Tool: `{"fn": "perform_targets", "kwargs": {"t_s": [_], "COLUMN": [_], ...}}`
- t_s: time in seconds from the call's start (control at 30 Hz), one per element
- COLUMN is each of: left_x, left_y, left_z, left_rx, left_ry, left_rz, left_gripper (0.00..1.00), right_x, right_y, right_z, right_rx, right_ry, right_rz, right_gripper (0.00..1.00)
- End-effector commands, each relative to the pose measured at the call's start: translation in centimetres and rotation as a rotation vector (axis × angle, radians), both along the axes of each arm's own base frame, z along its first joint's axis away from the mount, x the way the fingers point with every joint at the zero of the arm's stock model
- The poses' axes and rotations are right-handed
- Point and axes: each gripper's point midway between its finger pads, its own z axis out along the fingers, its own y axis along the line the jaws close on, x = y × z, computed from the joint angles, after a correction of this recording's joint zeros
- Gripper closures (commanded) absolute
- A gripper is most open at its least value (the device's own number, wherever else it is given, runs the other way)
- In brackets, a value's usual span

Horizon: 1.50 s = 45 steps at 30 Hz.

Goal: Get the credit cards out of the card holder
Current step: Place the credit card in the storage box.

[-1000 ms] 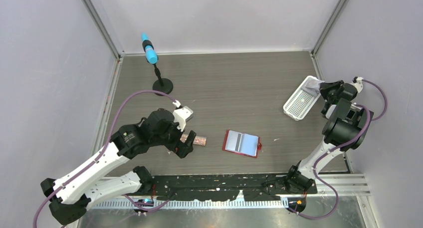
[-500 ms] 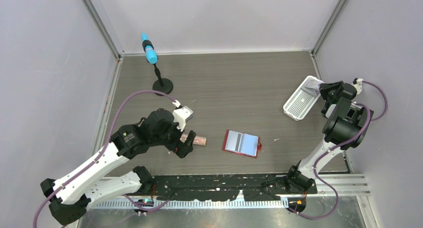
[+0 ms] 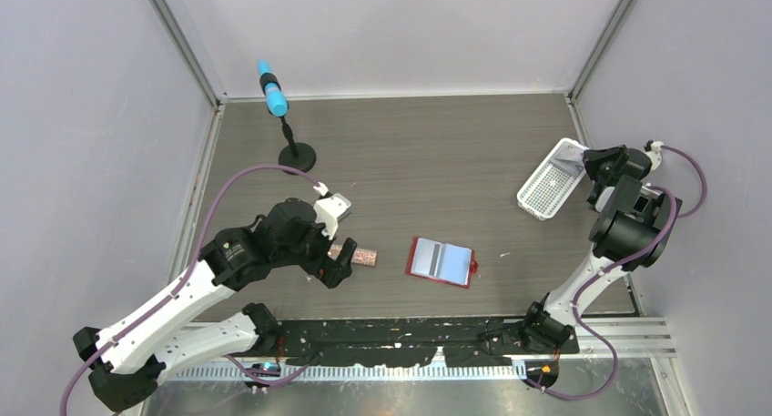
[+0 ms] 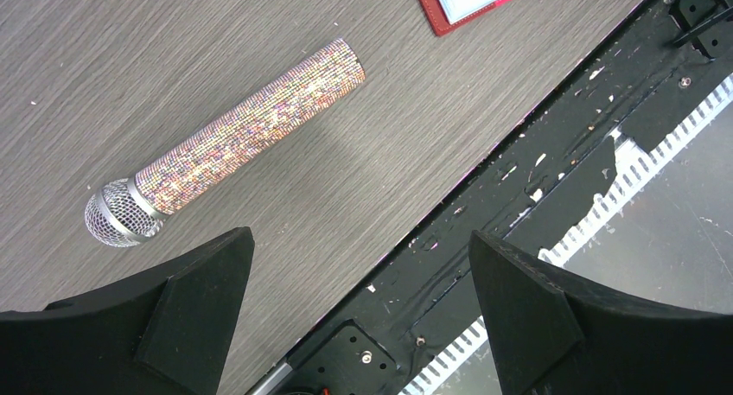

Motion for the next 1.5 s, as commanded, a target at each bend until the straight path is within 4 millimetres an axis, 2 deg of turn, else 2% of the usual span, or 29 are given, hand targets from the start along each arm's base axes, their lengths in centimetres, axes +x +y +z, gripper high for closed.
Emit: {"fn": "perform_targets", "kwargs": {"t_s": [0.0, 0.33, 0.57, 0.83, 1.47], "left_x": [0.6, 0.7, 0.8, 1.0, 1.2], "left_y": [-0.2, -0.2, -0.3, -0.3, -0.2], "left_z": [1.0, 1.1, 1.3, 0.9, 0.9], "left_rx": [-0.03, -0.029, -0.035, -0.02, -0.017], "left_ry": [-0.042, -0.044, -0.046, -0.041, -0.045], "left_rz": [0.003, 0.003, 0.009, 0.014, 0.021], "left_gripper": [0.0, 0.0, 0.01, 0.01, 0.01], "right_x": [0.6, 1.0, 0.8, 0.5, 0.2], "right_y": [-1.4, -2.7, -3.6, -4.7, -5.3], "right_z": [0.4, 0.8, -0.2, 0.0, -0.1], "right_rx": [0.02, 0.0, 0.014, 0.003, 0.003], "right_ry": [0.004, 0.055, 0.116, 0.135, 0.148], "right_rz": [-0.033, -0.066, -0.112, -0.172, -0.21], "right_gripper": [0.77, 0.71, 0.67, 0.64, 0.58]}}
